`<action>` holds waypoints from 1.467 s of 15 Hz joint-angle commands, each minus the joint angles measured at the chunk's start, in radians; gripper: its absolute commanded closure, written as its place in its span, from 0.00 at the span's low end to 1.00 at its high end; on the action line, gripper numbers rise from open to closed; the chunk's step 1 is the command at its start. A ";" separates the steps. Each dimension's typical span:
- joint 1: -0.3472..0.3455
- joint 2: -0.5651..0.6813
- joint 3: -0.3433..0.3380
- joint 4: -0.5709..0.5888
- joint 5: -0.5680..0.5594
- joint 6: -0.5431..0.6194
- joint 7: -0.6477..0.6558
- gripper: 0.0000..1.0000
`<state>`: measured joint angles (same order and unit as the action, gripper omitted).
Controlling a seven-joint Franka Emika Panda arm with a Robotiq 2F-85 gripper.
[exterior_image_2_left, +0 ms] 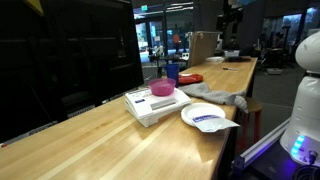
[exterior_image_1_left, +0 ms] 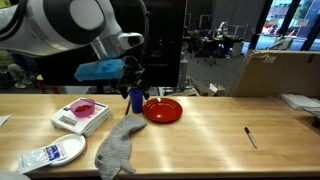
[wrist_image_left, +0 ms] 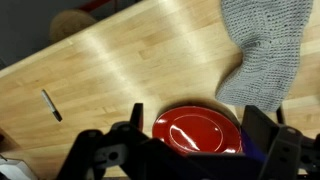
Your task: Move the cup to the right then place the tape on the plate
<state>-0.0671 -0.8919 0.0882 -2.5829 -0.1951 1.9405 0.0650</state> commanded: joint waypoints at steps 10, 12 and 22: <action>0.013 0.002 -0.009 0.003 -0.009 -0.003 0.008 0.00; 0.013 0.002 -0.009 0.003 -0.009 -0.003 0.008 0.00; 0.030 0.095 -0.157 0.032 0.000 0.081 -0.192 0.00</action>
<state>-0.0599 -0.8507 -0.0109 -2.5810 -0.1951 1.9880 -0.0494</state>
